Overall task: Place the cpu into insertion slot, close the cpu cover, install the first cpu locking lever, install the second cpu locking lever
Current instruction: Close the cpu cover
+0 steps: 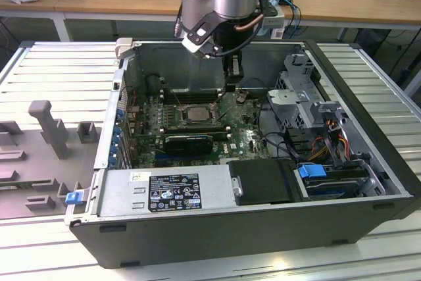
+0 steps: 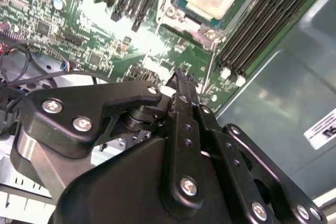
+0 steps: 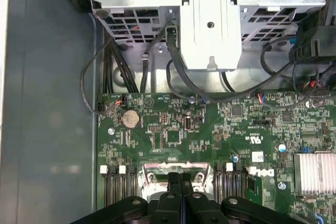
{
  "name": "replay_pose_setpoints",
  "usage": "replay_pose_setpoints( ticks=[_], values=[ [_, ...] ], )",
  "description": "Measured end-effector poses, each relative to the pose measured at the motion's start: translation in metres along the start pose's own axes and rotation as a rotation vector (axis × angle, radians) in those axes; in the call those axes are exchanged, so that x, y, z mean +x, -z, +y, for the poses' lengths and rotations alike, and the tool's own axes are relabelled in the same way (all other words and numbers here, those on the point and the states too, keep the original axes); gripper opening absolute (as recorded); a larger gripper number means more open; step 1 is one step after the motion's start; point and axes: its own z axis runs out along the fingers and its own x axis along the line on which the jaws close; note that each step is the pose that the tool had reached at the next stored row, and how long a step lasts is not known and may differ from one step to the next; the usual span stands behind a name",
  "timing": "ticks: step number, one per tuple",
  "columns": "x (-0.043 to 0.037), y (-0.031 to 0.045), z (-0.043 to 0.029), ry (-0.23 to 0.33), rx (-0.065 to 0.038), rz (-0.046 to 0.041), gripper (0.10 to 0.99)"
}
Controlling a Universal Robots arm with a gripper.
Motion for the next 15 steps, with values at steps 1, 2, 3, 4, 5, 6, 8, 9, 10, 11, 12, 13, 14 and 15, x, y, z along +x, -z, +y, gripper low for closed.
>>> replay_pose_setpoints(
  ticks=[1,2,3,4,5,6,8,9,10,11,12,13,14,15],
  values=[
    [0.0001,-0.0002,0.0019,0.0,0.0,0.0,0.106],
    [0.0001,-0.0004,0.0039,0.0,0.0,0.0,0.106],
    [0.0001,-0.0006,0.0065,0.0,0.0,0.0001,0.106],
    [0.0002,-0.0008,0.0083,0.0,0.0,0.0001,0.106],
    [0.0002,-0.0011,0.0107,0.0,0.0,0.0002,0.106],
    [0.0002,-0.0014,0.0136,0.0,0.0,0.0001,0.106],
    [0.0003,-0.0022,0.0184,0.0,0.0,0.0,0.106],
    [0.0004,-0.0026,0.0197,0.0,0.0,0.0,0.106],
    [0.0004,-0.0035,0.0206,0.0,0.0,0.0001,0.106],
    [0.0003,-0.0044,0.0206,0.0,0.0,0.0,0.106],
    [0.0003,-0.0047,0.0207,0.0,0.0,-0.0002,0.106],
    [0.0003,-0.0048,0.0209,0.0,0.0,-0.0003,0.106],
    [0.0003,-0.0049,0.021,0.0,0.0,-0.0003,0.106],
    [0.0003,-0.005,0.0212,0.0,0.0,-0.0001,0.106]
  ],
)
